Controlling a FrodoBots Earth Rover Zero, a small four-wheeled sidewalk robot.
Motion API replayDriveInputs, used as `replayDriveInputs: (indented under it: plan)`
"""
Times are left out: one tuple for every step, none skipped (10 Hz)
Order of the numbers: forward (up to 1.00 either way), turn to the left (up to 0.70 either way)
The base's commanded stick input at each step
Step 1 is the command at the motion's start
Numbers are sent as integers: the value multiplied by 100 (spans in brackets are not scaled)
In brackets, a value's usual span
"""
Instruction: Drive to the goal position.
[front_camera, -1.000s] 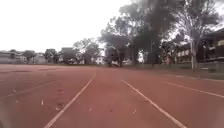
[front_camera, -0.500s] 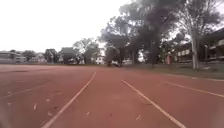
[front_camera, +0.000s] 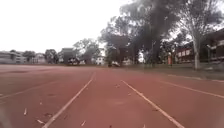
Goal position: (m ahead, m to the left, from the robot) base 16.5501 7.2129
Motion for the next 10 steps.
replayDriveInputs:
  plan:
    - [45,0]
    - [45,0]
    - [45,0]
    - [45,0]
    - [45,0]
    - [45,0]
    - [45,0]
    - [45,0]
    - [45,0]
    - [45,0]
